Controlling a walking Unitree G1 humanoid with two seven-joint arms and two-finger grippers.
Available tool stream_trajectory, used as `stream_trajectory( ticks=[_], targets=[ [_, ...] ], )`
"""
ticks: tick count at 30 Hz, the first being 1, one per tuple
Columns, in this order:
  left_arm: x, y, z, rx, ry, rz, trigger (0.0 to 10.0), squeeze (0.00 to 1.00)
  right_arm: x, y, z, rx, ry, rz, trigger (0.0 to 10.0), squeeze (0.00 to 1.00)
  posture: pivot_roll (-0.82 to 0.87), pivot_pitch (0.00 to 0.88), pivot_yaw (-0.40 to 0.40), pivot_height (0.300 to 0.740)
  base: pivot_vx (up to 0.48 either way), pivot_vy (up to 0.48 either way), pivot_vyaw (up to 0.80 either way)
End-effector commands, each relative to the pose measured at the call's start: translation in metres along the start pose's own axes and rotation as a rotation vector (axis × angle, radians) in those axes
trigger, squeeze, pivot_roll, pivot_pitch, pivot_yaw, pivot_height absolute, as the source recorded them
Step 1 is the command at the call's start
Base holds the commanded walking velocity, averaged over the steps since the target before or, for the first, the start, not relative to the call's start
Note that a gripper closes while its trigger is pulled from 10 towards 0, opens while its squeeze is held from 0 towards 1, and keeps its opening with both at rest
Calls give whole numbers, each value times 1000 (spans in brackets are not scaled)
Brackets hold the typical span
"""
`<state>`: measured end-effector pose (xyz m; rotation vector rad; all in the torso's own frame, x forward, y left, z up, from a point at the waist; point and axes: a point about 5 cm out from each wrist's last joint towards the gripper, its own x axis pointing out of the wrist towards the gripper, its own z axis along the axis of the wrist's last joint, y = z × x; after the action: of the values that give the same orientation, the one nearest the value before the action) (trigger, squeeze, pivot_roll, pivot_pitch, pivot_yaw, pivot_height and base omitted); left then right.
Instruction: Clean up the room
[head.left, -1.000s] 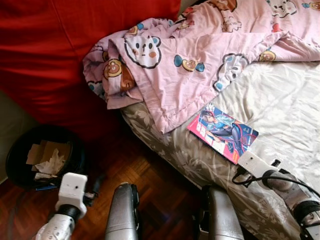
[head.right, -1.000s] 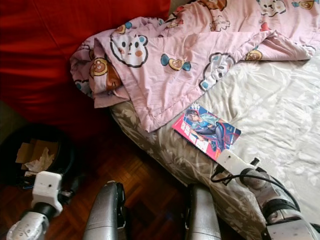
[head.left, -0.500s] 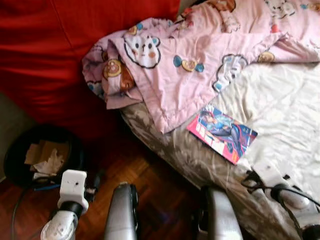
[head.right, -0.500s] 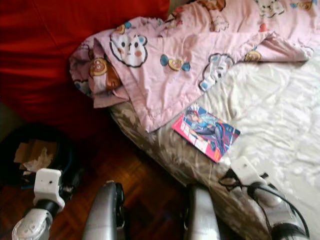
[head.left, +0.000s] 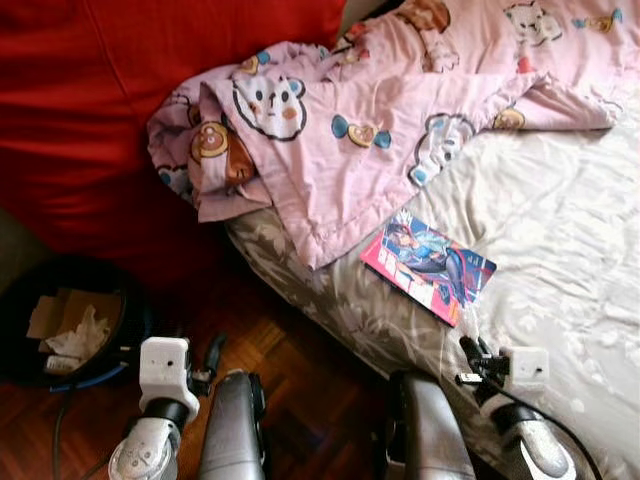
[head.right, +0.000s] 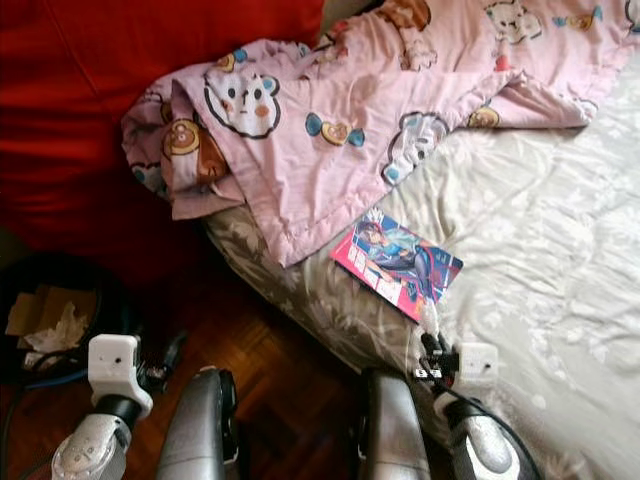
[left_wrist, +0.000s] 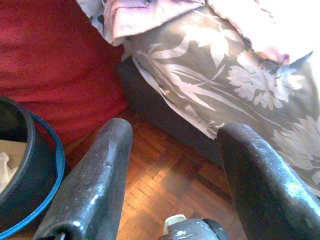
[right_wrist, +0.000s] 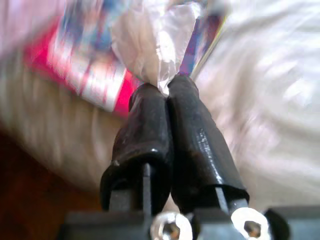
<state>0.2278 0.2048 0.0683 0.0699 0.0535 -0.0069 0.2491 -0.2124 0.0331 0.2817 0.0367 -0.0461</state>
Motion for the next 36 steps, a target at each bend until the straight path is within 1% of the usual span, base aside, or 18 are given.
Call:
stream_trajectory(
  ticks=[1,6,7,8,10,14,15,18,20,24,25,27,28,31,32,34,35,36],
  targets=[
    [-6,1,-10,-17,38,7,10000,0,-5,-2,2,36,-19,-45,10000,0,79,228,-7,593,0,0,0],
    [-5,1,-10,-22,39,10,10000,0,-2,5,3,9,-22,-20,10000,0,81,238,-12,593,0,0,0],
    [-5,2,-10,-23,40,13,10000,0,-1,5,4,7,-23,-32,10000,0,78,243,-16,593,0,0,0],
    [-7,4,-12,-23,48,23,10000,0,2,0,7,18,-31,-66,10000,0,77,249,-17,593,0,0,0],
    [-8,5,-13,-23,51,26,10000,0,3,-1,8,22,-33,-74,10000,0,78,250,-17,593,0,0,0],
    [-12,7,-18,-22,71,36,10000,0,3,-4,5,12,2,-88,10000,0,82,260,-16,613,0,0,0],
    [-14,9,-23,-22,90,42,10000,0,2,-5,-3,2,40,-88,10000,0,83,264,-17,623,0,0,0],
    [-15,11,-31,-21,118,46,10000,0,0,-7,-10,-16,73,-87,10000,0,88,267,-18,633,0,0,0],
    [-16,14,-39,-23,148,61,10000,0,-3,-10,-20,-29,125,-92,10000,0,87,267,-19,648,0,0,0],
    [-16,20,-53,-29,204,82,10000,0,-14,-17,-40,-71,230,-114,10000,0,90,261,-17,668,0,0,0],
    [-18,24,-63,-40,246,104,10000,0,-21,-22,-49,-80,283,-129,10000,0,91,257,-16,678,0,0,0],
    [-19,25,-66,-47,260,112,10000,0,-23,-23,-53,-84,302,-138,10000,0,91,248,-14,683,0,0,0],
    [-21,26,-74,-55,291,125,10000,0,-26,-26,-59,-89,336,-152,10000,0,91,238,-12,693,0,0,0],
    [-25,27,-88,-63,347,133,10000,0,-31,-30,-67,-91,385,-170,10000,0,89,217,-9,708,0,0,0],
    [-31,24,-102,-70,416,129,10000,0,-35,-33,-73,-66,428,-213,10000,0,87,181,-7,718,0,0,0],
    [-33,23,-105,-71,434,127,10000,0,-37,-34,-75,-60,440,-226,10000,0,87,181,-7,723,0,0,0],
    [-35,22,-111,-77,464,123,10000,0,-38,-35,-78,-58,461,-231,10000,0,92,153,-4,728,0,0,0],
    [-35,22,-111,-77,464,123,10000,0,-38,-35,-78,-58,461,-231,10000,0,92,153,-4,728,0,0,0]
  ],
)
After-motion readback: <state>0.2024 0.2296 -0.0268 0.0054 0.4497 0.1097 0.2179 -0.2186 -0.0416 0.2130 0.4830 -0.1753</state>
